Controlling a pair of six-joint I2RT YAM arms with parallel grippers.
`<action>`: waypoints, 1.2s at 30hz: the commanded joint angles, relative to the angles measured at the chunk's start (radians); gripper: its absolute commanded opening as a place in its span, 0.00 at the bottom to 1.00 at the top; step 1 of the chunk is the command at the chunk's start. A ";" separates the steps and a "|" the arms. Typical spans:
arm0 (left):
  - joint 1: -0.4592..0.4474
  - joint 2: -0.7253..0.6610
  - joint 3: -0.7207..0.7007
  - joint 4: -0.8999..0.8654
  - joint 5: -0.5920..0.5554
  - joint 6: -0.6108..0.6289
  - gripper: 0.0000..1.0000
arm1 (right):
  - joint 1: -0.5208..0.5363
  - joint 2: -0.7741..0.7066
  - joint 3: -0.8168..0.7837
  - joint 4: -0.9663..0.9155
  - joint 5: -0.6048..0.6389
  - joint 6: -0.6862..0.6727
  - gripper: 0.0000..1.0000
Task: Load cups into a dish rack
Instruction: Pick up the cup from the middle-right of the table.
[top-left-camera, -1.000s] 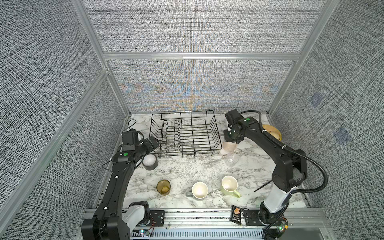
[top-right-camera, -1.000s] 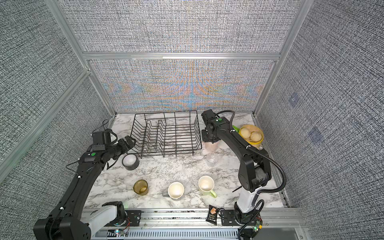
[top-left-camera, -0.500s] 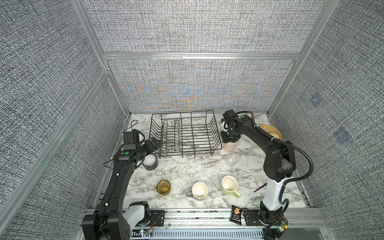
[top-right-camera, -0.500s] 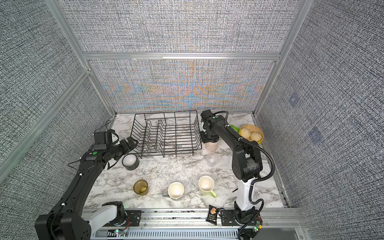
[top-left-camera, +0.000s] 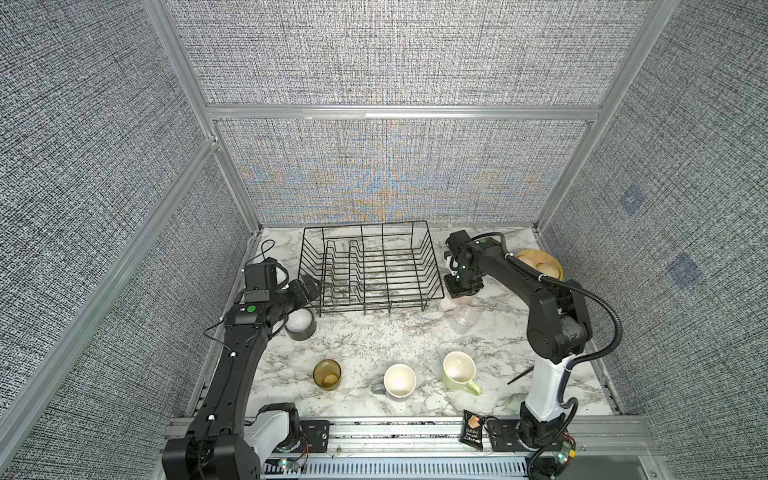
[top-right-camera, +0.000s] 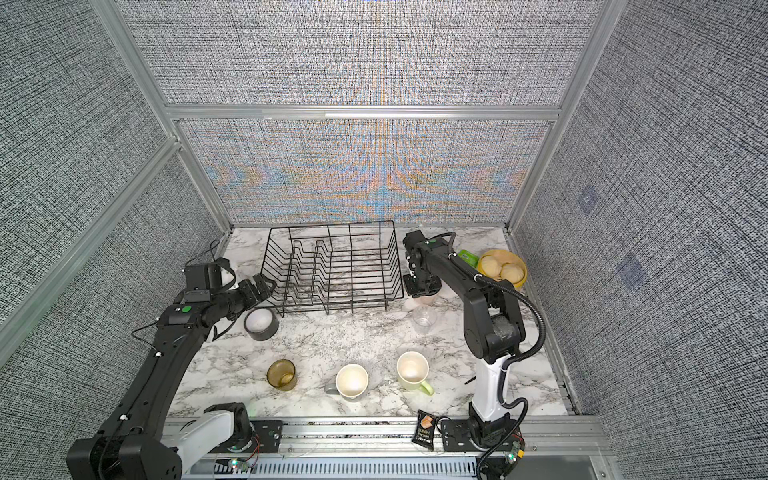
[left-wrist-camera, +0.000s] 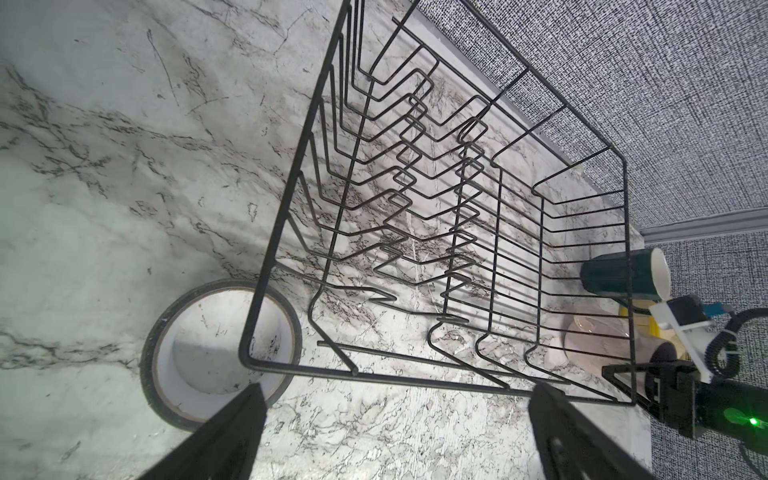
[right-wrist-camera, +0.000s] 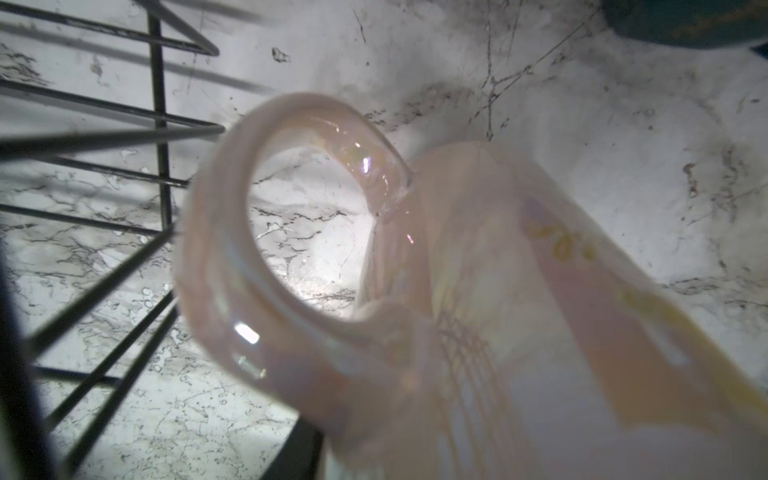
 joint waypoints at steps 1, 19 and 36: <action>0.001 -0.002 -0.009 0.037 0.026 -0.009 0.99 | -0.002 -0.004 0.008 -0.020 0.022 0.004 0.24; -0.003 0.002 0.013 0.093 0.187 -0.039 0.99 | -0.002 -0.341 -0.197 0.230 0.065 0.045 0.00; -0.160 -0.012 0.033 0.398 0.529 -0.116 0.98 | 0.003 -0.829 -0.548 0.855 -0.555 0.061 0.00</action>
